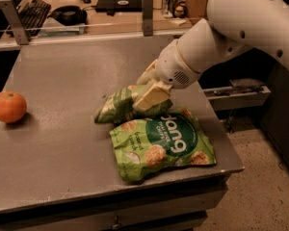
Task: Move green jalapeno chip bag near green rice chip bag
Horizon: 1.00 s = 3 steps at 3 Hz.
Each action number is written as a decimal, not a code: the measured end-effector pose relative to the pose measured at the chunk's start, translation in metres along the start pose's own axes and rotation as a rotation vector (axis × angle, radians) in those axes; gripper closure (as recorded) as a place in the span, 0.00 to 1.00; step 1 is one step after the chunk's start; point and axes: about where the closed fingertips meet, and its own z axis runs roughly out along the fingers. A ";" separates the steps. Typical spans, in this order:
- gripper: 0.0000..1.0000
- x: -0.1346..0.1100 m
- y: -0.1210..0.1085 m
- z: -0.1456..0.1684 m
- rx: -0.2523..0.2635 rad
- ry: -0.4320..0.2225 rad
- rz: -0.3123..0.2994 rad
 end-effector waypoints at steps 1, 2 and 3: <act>0.00 0.003 -0.002 -0.007 0.006 0.011 -0.005; 0.00 0.018 -0.016 -0.027 0.054 0.018 0.018; 0.00 0.047 -0.041 -0.061 0.130 -0.009 0.071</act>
Offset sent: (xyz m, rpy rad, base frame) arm 0.0294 -0.0733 0.0205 -0.0140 -0.0547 -0.1293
